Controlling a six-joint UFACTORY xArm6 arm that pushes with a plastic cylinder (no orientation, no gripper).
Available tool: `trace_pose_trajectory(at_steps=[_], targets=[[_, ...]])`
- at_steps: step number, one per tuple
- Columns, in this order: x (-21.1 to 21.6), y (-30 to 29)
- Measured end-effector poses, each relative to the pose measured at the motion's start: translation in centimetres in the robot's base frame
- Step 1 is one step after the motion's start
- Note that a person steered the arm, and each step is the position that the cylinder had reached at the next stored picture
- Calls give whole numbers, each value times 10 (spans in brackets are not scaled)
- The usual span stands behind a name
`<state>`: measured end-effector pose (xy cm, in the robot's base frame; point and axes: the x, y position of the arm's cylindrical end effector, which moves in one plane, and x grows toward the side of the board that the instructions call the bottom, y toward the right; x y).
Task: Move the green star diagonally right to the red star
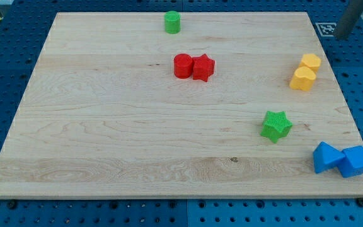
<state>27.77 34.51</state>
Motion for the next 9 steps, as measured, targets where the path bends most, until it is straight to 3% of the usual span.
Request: trace_pose_trajectory(at_steps=[1, 3, 4, 5, 8, 9], targets=[[30, 0], [179, -14], [213, -57], [222, -115], [246, -157], [253, -214]])
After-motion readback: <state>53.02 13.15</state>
